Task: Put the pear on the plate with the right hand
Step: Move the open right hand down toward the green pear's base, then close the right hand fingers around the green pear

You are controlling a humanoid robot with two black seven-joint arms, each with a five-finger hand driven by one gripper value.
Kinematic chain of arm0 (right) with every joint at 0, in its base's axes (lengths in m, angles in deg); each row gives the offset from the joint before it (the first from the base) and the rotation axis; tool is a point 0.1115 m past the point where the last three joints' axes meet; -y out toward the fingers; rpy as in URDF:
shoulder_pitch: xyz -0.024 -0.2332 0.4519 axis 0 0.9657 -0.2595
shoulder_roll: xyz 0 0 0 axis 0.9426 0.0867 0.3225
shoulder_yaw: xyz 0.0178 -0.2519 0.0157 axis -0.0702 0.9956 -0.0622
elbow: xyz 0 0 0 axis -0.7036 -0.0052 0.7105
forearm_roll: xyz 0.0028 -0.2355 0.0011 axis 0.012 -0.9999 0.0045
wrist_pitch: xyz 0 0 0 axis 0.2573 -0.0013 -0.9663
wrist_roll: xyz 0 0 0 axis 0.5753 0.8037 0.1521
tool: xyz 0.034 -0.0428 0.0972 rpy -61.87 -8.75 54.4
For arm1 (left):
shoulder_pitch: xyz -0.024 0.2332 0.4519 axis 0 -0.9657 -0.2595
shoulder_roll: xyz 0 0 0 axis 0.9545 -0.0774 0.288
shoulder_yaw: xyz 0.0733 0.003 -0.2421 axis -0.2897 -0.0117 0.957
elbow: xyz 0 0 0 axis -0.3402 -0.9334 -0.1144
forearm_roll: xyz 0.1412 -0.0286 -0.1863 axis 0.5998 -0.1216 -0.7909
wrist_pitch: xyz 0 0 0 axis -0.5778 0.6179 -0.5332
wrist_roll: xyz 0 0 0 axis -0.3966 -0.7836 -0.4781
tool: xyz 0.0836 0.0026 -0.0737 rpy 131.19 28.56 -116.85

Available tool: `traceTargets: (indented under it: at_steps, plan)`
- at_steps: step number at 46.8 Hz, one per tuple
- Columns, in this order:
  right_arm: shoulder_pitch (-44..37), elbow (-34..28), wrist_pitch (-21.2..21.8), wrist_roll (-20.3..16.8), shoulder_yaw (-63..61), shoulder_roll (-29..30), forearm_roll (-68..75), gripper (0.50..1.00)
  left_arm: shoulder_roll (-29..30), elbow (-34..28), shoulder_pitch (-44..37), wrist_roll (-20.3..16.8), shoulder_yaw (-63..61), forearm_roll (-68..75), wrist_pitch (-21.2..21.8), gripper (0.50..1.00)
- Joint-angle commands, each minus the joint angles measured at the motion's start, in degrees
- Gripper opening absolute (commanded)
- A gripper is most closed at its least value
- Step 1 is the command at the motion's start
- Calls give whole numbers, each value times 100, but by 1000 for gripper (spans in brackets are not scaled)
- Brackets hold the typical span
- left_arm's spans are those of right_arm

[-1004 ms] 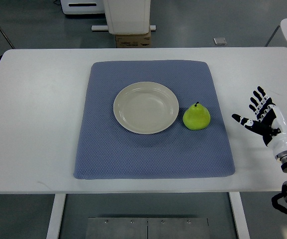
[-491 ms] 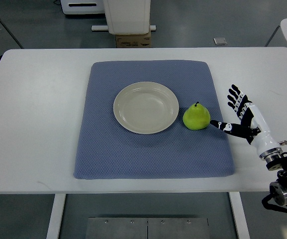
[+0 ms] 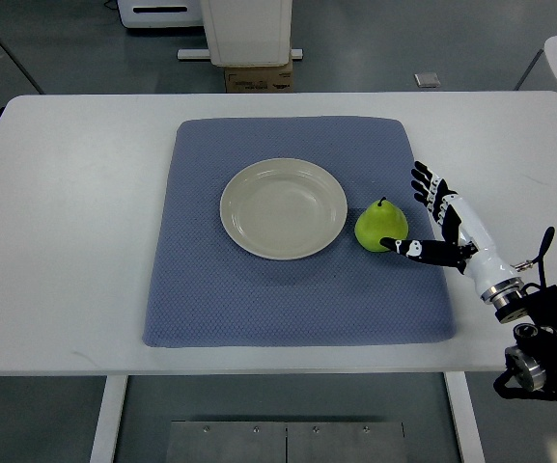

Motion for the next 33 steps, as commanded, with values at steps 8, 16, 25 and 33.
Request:
traceTargets:
  at_steps: [8, 16, 25, 33]
  plan:
    - [-231, 281, -1, -2, 155, 4, -53, 993, 0, -1, 0, 0, 0, 0, 0, 1000]
    - [-354, 493, -1, -2, 314, 66, -211, 991, 0, -1, 0, 0, 0, 0, 0, 1000]
    - [-450, 624, -10, -2, 498, 224, -220, 991, 0, -1, 0, 0, 0, 0, 0, 1000]
    - [-512, 774, -36, -2, 639, 408, -325, 989, 0, -1, 0, 0, 0, 0, 0, 1000]
